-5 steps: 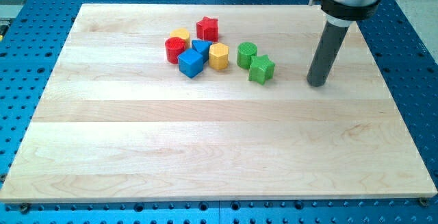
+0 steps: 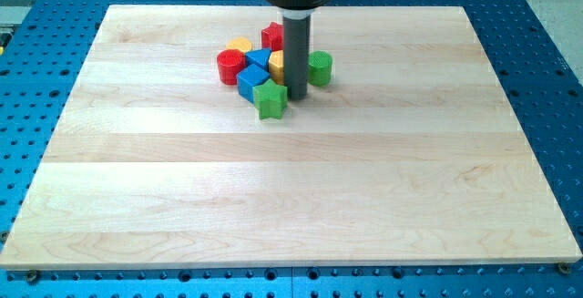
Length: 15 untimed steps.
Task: Push the triangle and yellow hexagon to the top left
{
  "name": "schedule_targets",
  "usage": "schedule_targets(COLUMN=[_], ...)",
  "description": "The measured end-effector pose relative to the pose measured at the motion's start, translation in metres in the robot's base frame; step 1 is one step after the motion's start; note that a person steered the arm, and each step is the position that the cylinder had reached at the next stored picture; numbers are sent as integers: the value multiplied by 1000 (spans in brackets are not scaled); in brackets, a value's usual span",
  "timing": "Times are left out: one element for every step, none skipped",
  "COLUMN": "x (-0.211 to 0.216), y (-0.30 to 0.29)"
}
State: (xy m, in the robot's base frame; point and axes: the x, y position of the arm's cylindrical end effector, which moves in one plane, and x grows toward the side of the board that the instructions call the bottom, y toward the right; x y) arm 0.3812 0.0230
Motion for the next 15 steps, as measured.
schedule_targets(x=[-21, -28, -47, -51, -71, -71, -55, -20, -57, -91, -126, -127, -135, -131, -102], y=[-19, -48, -48, -91, -124, -164, -181, -232, -221, -161, -162, -196, -217, -235, -238])
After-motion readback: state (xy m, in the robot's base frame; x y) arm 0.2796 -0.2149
